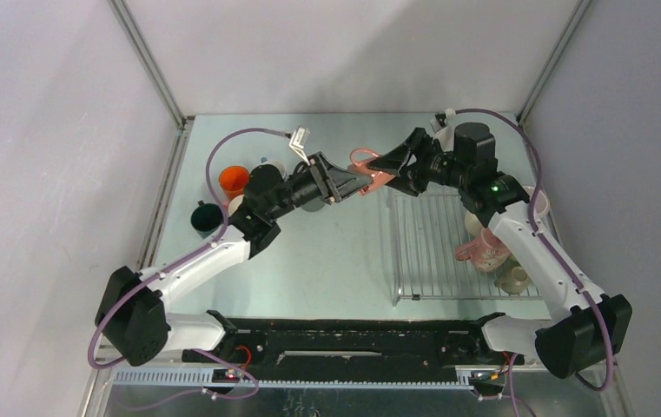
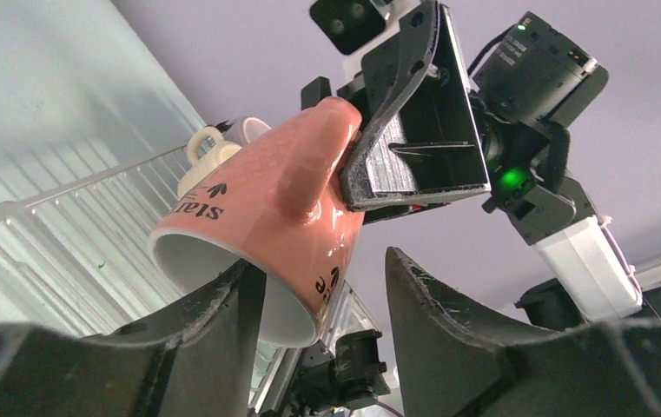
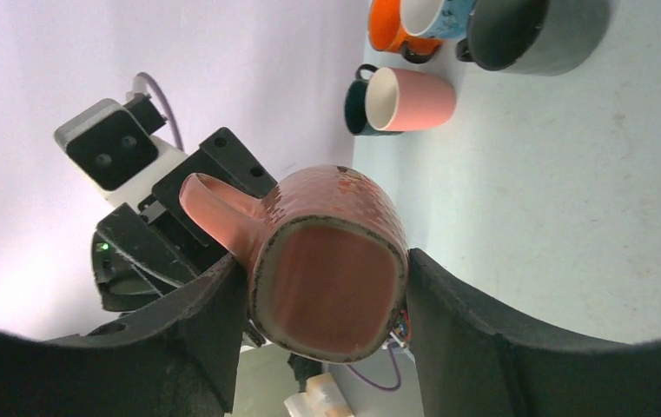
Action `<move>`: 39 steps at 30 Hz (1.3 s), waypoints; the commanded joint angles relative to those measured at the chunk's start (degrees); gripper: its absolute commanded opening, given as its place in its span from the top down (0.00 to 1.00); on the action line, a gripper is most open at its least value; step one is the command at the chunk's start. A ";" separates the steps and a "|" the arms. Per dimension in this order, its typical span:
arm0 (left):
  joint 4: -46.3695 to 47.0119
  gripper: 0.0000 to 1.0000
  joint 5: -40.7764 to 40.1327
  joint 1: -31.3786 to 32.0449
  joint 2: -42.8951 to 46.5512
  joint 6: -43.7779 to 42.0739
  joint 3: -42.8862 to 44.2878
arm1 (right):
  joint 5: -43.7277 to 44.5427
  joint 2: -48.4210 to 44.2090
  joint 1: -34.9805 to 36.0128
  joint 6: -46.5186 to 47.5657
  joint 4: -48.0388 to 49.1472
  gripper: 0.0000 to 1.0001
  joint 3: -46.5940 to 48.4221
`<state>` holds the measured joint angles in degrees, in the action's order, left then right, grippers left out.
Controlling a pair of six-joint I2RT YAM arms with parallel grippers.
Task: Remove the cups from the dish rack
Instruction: Place the cup at the center of the board.
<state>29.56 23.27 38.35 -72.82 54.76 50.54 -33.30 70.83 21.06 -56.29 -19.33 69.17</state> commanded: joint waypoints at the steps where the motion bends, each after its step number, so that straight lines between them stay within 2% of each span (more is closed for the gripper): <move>1: 6.36 0.46 2.52 0.31 0.04 1.48 -1.08 | -3.91 -0.81 0.79 -6.06 9.32 0.73 0.52; 10: 7.97 0.67 2.91 0.26 -0.18 1.75 -0.76 | -5.23 -0.96 1.50 -10.68 14.43 0.74 -2.85; 17: 7.97 0.97 2.71 0.27 0.48 0.89 -0.80 | -4.82 -0.76 1.74 -11.04 14.02 0.74 -3.78; 21: 7.88 1.00 2.11 0.25 0.74 0.39 -0.84 | -3.66 -1.79 1.99 -10.78 13.52 0.67 -5.05; 25: 5.38 1.00 0.54 0.29 1.41 -0.98 -0.67 | -2.56 -2.64 2.16 -9.77 12.38 0.55 -5.78; 27: 3.19 1.00 -0.66 0.28 2.52 -2.13 -0.86 | -2.07 -3.22 2.15 -8.82 11.44 0.38 -5.87; 31: -0.98 1.00 -4.06 0.30 4.68 -3.64 -1.24 | 0.01 -4.64 2.16 -6.74 9.37 0.13 -6.00; 34: -5.06 1.00 -7.24 0.23 6.04 -4.56 -1.39 | 1.54 -5.38 2.15 -5.35 7.76 0.06 -6.04; 39: -8.43 1.00 -11.22 -0.64 8.74 -5.22 -3.11 | 3.27 -5.93 2.23 -3.05 5.21 0.00 -6.11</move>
<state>22.15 17.04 38.44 -68.25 52.21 49.19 -32.32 66.50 22.96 -62.92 -11.86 63.02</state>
